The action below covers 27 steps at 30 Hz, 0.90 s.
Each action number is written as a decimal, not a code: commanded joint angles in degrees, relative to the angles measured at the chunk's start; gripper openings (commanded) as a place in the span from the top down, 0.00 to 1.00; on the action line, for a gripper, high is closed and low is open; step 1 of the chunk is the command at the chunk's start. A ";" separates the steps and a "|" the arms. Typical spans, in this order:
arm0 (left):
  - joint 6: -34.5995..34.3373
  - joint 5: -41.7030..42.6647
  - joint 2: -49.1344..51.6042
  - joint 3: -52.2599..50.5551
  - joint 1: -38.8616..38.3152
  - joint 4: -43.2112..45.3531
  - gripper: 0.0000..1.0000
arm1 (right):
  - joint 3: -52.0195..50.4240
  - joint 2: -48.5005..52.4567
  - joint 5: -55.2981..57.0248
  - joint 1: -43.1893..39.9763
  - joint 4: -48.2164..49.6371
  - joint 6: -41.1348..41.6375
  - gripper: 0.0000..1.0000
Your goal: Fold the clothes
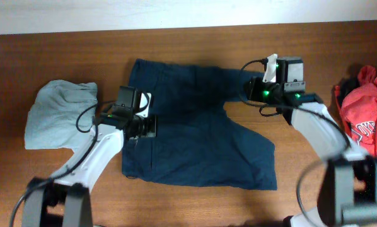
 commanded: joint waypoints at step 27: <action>2.60 -3.65 8.09 0.35 0.13 -3.78 1.00 | 32.02 27.74 -23.23 -17.25 -17.97 -7.96 0.43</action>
